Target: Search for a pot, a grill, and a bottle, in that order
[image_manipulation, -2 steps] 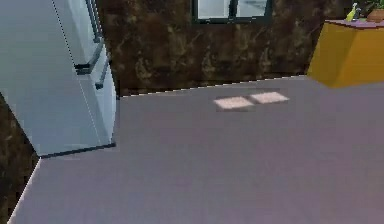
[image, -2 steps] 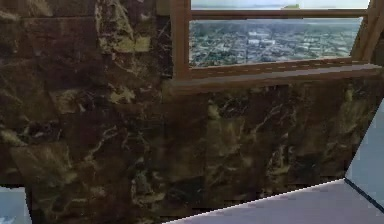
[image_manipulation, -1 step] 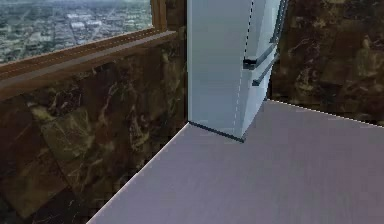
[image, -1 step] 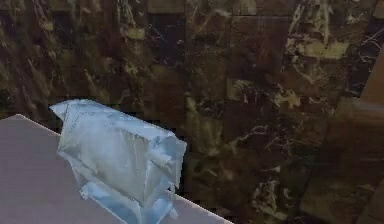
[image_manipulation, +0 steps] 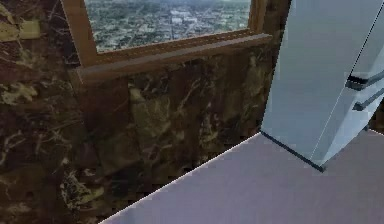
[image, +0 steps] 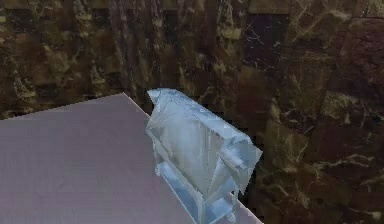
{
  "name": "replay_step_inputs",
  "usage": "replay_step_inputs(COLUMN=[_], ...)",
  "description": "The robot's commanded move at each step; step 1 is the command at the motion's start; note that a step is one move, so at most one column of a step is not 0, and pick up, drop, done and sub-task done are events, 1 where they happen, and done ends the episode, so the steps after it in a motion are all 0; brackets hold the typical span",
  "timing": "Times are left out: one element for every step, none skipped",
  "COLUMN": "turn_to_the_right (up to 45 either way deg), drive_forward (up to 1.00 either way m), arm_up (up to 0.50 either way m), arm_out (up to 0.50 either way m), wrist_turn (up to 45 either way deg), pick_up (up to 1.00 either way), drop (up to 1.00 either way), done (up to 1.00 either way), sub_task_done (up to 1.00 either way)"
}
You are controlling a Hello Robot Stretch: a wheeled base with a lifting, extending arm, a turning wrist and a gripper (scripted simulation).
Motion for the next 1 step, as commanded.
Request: replay_step_inputs(turn_to_the_right=[0.0], drive_forward=[0.00], arm_up=[0.00], arm_out=[0.00], wrist_turn=[0.0], pick_up=[0.00], drop=[0.00], done=[0.00], sub_task_done=[1.00])
